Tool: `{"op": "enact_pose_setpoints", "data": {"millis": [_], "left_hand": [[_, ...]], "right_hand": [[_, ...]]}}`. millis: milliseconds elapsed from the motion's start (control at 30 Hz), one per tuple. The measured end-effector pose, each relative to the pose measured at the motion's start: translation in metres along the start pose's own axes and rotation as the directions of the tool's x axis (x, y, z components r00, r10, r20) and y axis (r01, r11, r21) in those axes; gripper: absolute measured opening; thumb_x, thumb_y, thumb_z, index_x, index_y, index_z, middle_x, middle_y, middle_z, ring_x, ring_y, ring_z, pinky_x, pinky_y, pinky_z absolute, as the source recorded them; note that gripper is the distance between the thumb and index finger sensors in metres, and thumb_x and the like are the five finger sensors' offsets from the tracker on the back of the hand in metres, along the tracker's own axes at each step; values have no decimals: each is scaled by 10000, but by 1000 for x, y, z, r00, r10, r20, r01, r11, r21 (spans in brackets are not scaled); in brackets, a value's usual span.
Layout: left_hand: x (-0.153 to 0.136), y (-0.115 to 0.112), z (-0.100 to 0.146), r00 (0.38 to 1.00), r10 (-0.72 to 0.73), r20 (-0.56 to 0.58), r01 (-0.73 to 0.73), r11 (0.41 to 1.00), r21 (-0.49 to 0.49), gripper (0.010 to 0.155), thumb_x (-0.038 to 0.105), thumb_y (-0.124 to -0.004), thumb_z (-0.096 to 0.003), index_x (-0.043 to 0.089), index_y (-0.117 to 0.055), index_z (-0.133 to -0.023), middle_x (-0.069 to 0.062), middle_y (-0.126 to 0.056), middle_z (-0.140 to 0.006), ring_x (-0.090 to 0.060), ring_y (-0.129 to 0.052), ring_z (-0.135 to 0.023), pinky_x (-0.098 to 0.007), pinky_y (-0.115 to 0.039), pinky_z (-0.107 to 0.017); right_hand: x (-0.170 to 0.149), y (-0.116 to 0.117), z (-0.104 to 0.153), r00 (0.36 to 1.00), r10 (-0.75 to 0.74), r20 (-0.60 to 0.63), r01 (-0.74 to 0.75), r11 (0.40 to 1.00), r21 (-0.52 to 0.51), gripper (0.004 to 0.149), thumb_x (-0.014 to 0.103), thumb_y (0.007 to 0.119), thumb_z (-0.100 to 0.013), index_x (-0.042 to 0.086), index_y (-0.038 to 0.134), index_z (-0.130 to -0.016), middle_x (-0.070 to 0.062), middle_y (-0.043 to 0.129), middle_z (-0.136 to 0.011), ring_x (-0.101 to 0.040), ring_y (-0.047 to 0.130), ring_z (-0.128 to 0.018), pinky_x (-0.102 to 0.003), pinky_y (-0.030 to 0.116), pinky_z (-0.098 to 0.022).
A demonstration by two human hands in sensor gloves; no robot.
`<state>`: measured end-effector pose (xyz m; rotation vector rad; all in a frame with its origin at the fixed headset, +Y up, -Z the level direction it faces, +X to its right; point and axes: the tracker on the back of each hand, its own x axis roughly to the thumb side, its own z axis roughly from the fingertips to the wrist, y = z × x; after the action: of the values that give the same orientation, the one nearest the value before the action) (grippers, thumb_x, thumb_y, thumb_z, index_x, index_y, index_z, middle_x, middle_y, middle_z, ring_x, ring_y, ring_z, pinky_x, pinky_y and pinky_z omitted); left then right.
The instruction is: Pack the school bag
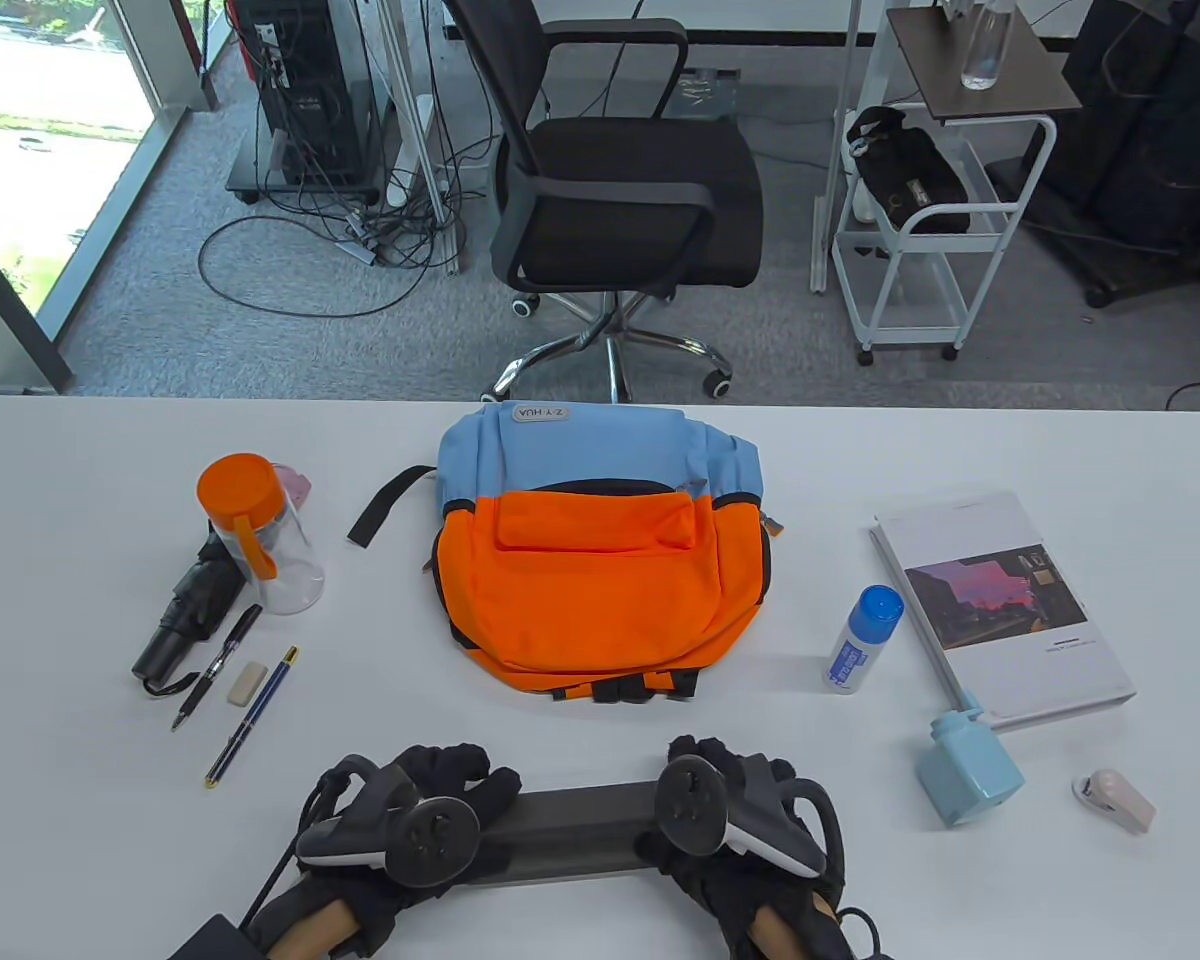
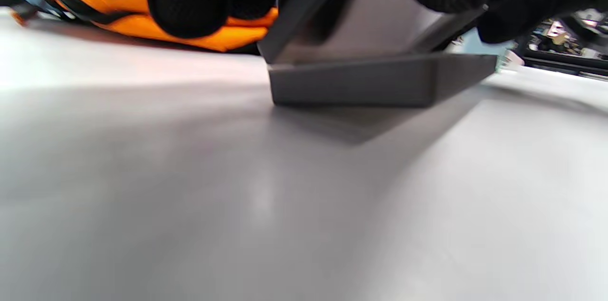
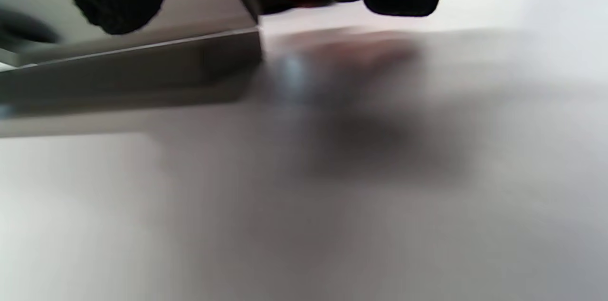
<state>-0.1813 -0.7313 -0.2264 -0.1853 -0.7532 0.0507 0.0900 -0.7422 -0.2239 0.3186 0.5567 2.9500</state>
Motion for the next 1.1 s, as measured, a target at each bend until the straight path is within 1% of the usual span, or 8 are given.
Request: {"op": "enact_pose_setpoints", "data": {"millis": [233,400,500,600,800,933,1000,1100], "left_hand": [[-14,9,3,987,160,-22,-159,986,55,751,593,-691,-453,102,-830,-1004,-111,-923,-775,-268,-955,-549,-581,-817,-558],[-41,9,9,918,387,-90,-374,917,137,632,470,-796,-438,45,-930,-888,-70,-1098,-657,-108,-1102,-351,-418,-985,-371],[-43,2,6,947,206,-247,-175,974,144,646,496,-795,-431,41,-948,-863,-55,-1108,-625,-118,-1112,-323,-415,-984,-346],[-35,-2,-3,912,-273,-307,272,961,-47,728,589,-711,-446,80,-871,-941,-41,-1030,-718,-140,-1056,-441,-437,-939,-440],[-48,27,19,934,15,-358,71,972,224,718,595,-573,-480,131,-915,-909,-88,-997,-751,-210,-1021,-500,-496,-899,-480],[-88,58,61,809,19,-587,192,937,294,608,531,-676,-504,120,-953,-856,-74,-1024,-690,-195,-1033,-452,-485,-914,-454],[-115,55,78,690,-53,-722,243,957,161,581,519,-719,-502,110,-964,-835,-72,-1023,-655,-180,-1019,-424,-480,-914,-444],[-147,32,87,574,-106,-812,103,993,-57,597,516,-748,-493,98,-928,-878,-73,-990,-671,-178,-984,-444,-486,-893,-467]], "right_hand": [[7,6,-10,999,34,-19,-33,997,66,644,456,782,-426,85,632,-930,-157,758,-800,-363,813,-636,-730,522,-640],[14,7,-10,1000,12,0,-12,995,101,393,374,809,-420,125,821,-724,-73,920,-536,-256,941,-425,-629,689,-597],[21,8,-8,1000,7,11,-9,989,147,391,374,815,-419,109,830,-705,-75,932,-508,-253,950,-401,-619,696,-591],[27,12,-5,1000,-16,8,15,992,122,415,417,779,-430,109,826,-704,-80,927,-512,-266,942,-414,-643,672,-593],[28,14,-3,1000,0,-1,0,990,138,423,420,783,-430,120,794,-728,-75,910,-543,-272,937,-437,-639,662,-599],[28,13,-2,1000,3,3,-3,989,147,426,424,779,-432,120,791,-730,-74,910,-545,-274,936,-441,-640,661,-599],[28,13,-2,1000,-3,5,2,989,150,428,423,777,-433,118,790,-734,-76,908,-548,-278,934,-444,-641,657,-600],[28,13,-2,1000,-5,9,4,988,155,431,421,774,-436,115,787,-740,-79,905,-555,-281,932,-449,-643,653,-601]]}}
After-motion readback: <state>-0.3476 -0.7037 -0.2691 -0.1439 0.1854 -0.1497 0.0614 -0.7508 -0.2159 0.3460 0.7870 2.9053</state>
